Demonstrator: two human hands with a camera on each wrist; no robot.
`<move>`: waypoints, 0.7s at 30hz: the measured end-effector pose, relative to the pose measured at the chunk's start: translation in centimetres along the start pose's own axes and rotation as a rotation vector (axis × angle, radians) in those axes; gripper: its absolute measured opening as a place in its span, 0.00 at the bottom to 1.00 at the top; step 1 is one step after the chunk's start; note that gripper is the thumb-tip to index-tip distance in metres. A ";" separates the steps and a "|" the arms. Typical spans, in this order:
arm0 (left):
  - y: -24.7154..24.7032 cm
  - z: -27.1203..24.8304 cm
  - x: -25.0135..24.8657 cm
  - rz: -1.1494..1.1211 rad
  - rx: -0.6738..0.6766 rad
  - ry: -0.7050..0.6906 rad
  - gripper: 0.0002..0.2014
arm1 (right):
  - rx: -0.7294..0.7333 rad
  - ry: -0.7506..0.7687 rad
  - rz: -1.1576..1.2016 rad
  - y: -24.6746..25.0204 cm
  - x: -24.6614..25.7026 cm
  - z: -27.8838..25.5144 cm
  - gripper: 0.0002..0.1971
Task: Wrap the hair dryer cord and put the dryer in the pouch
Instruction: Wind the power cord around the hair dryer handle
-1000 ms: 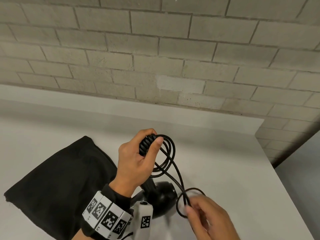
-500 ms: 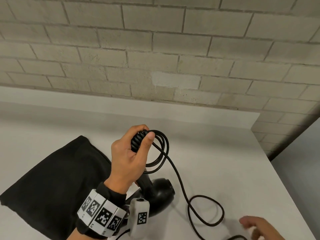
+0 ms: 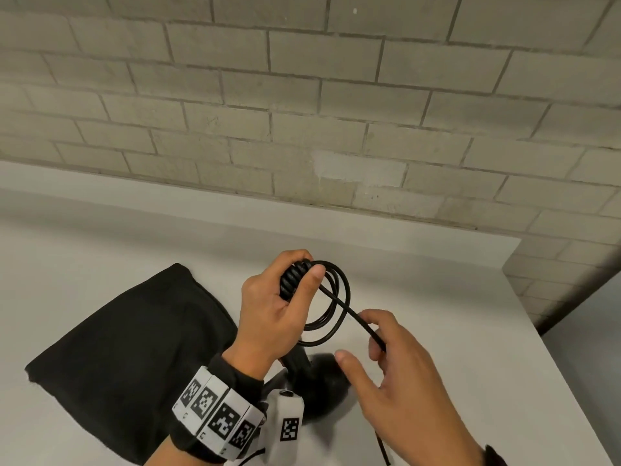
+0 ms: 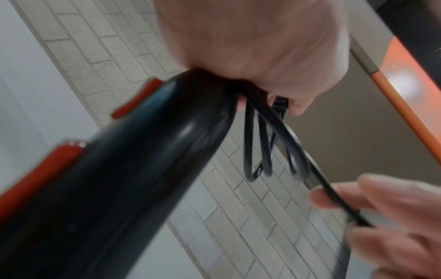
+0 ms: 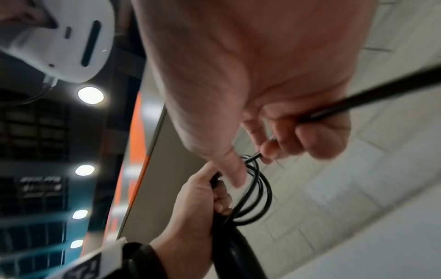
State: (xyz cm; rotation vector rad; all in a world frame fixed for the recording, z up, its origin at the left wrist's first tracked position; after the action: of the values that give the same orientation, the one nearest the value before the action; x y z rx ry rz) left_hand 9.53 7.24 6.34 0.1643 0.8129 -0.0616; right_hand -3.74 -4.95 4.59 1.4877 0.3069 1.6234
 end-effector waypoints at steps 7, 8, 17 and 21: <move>-0.1 0.1 -0.1 -0.020 0.040 -0.031 0.13 | -0.273 0.516 -0.168 5.2 3.6 1.6 0.07; -0.1 0.1 -0.3 -0.033 0.053 -0.046 0.16 | -0.265 0.558 -0.159 5.7 4.1 2.0 0.07; -0.2 -0.4 -1.0 -0.149 0.173 -0.082 0.17 | -0.230 0.620 0.054 7.0 6.2 6.1 0.03; -0.2 -0.5 -1.2 -0.147 0.173 -0.096 0.13 | -0.201 0.497 0.265 5.6 5.6 7.3 0.04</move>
State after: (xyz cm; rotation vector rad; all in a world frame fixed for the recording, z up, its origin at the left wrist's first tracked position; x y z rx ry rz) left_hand 8.30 7.13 6.86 0.2632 0.7229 -0.2767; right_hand 1.03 -6.80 14.12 0.9902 0.2147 2.1644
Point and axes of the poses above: each hand's wrist, its own z-axis towards the middle knuckle, its own y-axis out of the back of the hand, x = y × z, the point moved 4 cm from there along z, towards the middle knuckle, and after that the axes turned 3 degrees about -x, right-handed, at the moved point
